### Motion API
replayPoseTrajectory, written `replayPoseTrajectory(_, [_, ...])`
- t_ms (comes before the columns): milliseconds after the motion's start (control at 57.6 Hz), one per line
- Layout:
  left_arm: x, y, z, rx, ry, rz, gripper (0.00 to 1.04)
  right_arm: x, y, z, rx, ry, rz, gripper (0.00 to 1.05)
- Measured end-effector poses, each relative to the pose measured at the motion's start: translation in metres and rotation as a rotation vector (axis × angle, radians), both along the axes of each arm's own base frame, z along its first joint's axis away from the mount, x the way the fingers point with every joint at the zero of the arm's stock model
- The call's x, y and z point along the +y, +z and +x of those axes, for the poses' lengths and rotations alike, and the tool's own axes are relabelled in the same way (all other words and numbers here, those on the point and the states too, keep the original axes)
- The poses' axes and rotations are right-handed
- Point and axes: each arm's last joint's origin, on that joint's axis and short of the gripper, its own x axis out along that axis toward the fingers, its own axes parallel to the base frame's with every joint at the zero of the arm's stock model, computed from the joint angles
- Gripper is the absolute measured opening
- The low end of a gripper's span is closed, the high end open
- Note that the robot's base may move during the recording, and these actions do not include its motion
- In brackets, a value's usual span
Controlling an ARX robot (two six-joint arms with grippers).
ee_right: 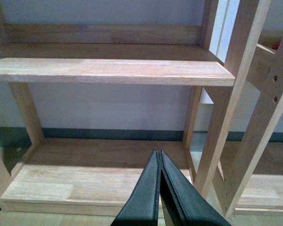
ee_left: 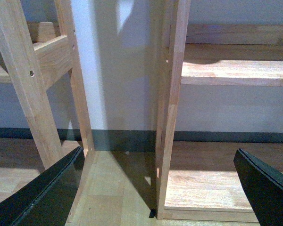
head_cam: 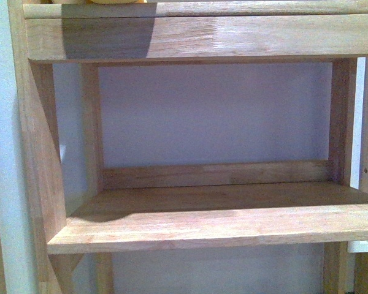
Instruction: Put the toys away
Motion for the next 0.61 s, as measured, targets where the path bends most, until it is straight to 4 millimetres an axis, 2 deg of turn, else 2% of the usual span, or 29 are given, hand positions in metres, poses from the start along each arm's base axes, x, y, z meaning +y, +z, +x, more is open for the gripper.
replayPoseTrajectory(295, [0.0, 0.0, 0.0, 0.0, 0.0, 0.0, 0.98, 0.0, -0.004, -0.0004, -0.005, 0.001, 0.0, 0.04])
replayPoseTrajectory(416, [0.0, 0.0, 0.0, 0.0, 0.0, 0.0, 0.98, 0.0, -0.0039, -0.0004, -0.005, 0.002, 0.0, 0.33])
replayPoseTrajectory(607, [0.0, 0.0, 0.0, 0.0, 0.0, 0.0, 0.98, 0.0, -0.0039, -0.0004, -0.005, 0.001, 0.0, 0.65])
